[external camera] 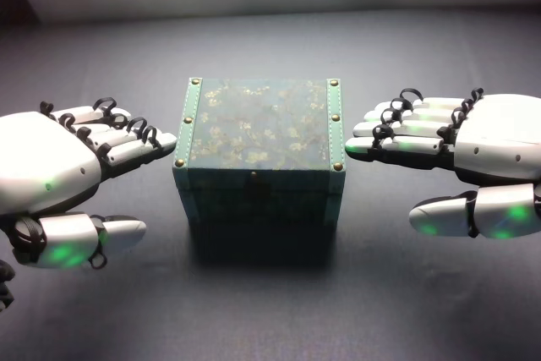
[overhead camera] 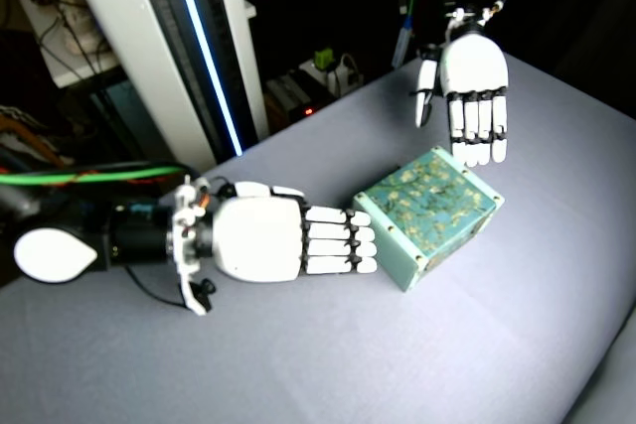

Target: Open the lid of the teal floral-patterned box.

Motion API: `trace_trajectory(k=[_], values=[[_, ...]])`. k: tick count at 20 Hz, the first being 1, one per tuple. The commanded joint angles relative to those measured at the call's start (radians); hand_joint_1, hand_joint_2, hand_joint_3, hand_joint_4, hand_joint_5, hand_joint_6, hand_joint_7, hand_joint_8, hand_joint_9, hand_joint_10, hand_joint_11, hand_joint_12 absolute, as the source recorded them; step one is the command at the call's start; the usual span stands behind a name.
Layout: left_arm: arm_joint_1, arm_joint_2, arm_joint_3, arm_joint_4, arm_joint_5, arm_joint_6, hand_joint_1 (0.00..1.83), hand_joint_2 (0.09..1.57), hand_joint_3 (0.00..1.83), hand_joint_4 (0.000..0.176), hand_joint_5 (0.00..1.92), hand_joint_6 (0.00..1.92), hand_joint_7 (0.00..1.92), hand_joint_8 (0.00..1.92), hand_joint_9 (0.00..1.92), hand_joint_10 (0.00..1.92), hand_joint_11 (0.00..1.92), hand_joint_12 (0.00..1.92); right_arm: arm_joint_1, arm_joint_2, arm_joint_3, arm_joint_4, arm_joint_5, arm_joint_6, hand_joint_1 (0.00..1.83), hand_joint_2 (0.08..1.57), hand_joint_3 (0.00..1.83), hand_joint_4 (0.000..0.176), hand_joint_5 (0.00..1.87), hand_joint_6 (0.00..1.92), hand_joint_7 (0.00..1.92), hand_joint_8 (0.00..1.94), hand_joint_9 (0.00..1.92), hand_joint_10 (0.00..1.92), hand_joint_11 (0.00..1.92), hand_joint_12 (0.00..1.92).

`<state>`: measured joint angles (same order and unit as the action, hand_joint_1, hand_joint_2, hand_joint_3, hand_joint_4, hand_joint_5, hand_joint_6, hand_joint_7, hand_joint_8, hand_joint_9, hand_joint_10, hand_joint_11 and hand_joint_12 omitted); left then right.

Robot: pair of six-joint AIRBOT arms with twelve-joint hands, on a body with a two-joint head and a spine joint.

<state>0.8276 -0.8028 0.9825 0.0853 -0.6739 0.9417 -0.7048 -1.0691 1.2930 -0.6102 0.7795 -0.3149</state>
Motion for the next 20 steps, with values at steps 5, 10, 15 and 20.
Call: trace_trajectory(k=[5,10,15,20], values=[[-0.015,0.006,-0.005,0.0,-0.144,-0.007,0.03,1.42,0.0,0.0,0.14,0.01,0.32,0.0,0.37,0.0,0.03,0.56,0.013,0.0,0.0,0.045,0.135,0.007,0.0,1.41,0.0,0.0,0.0,0.0,0.0,0.0,0.0,0.0,0.0,0.04],[-0.02,0.002,-0.005,0.007,-0.155,-0.013,0.11,1.41,0.0,0.0,0.11,0.0,0.33,0.01,0.38,0.01,0.06,0.66,0.014,-0.004,0.001,0.047,0.14,0.007,0.0,1.41,0.0,0.0,0.0,0.0,0.0,0.0,0.01,0.0,0.02,0.05],[-0.036,-0.011,-0.001,0.011,-0.171,-0.014,0.15,1.42,0.0,0.0,0.04,0.0,0.46,0.02,0.62,0.04,0.31,0.93,0.015,-0.01,0.0,0.073,0.164,0.007,0.0,1.44,0.01,0.0,0.0,0.0,0.0,0.0,0.0,0.0,0.03,0.06],[-0.039,-0.013,0.001,0.009,-0.179,-0.017,0.26,1.4,0.0,0.0,0.04,0.0,0.2,0.0,0.46,0.02,0.21,0.84,0.015,-0.005,0.002,0.086,0.167,0.008,0.0,1.39,0.0,0.0,0.0,0.0,0.0,0.0,0.0,0.0,0.02,0.01]])
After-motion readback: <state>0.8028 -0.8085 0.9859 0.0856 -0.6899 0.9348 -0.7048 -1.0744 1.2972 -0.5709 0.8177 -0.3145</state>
